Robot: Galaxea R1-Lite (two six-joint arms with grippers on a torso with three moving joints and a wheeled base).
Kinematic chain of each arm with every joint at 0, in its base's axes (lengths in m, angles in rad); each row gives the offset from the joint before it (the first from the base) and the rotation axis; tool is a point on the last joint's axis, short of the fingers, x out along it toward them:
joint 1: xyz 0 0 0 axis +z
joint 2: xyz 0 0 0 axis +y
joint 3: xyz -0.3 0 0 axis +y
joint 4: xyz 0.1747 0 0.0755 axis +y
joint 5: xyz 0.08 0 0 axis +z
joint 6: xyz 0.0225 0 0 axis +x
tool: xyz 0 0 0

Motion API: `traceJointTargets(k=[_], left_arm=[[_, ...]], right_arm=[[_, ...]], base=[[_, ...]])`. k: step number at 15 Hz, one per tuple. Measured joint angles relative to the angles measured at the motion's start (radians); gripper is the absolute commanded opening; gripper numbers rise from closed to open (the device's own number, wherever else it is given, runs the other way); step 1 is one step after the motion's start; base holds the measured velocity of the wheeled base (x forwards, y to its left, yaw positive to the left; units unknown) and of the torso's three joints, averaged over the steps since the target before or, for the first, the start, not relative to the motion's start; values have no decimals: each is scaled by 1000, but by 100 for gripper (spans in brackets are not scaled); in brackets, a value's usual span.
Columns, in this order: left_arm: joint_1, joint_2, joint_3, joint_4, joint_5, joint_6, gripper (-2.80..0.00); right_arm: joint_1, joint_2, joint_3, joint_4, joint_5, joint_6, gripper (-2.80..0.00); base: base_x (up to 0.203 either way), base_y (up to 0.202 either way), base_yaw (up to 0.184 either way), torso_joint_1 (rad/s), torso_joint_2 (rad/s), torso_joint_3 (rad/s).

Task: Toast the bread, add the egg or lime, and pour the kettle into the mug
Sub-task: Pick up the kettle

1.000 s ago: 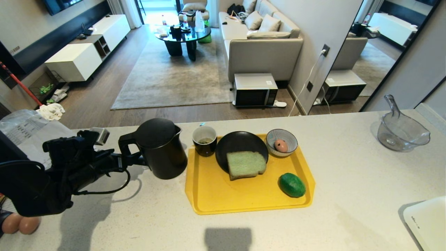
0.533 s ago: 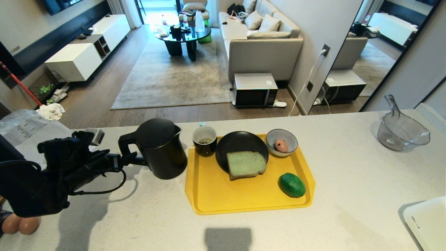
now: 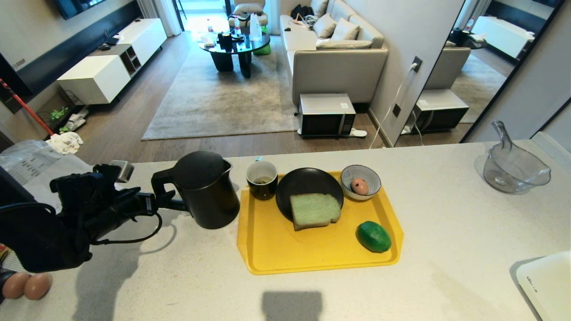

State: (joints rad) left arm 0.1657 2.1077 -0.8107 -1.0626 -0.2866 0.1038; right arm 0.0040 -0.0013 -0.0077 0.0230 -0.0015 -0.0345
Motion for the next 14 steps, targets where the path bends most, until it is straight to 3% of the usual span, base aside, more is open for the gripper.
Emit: traceJointTargets(k=[2,3,4,14], left_arm=[[-1,5,-15,1,0,0,0],[-1,7,-19,1,0,0,-32],[-1,9,-22,2,0,0,-280],[-26,18,-7,-26,9,-3,-280]], right_arm=[[0,0,0,0,0,0,-280],[0,0,0,0,0,0,-280],[0,0,0,0,0,0,-280],[0,0,0,0,0,0,-280]], base=[[0,0,0,0,0,0],[0,0,0,0,0,0],[0,0,0,0,0,0],[0,0,0,0,0,0]])
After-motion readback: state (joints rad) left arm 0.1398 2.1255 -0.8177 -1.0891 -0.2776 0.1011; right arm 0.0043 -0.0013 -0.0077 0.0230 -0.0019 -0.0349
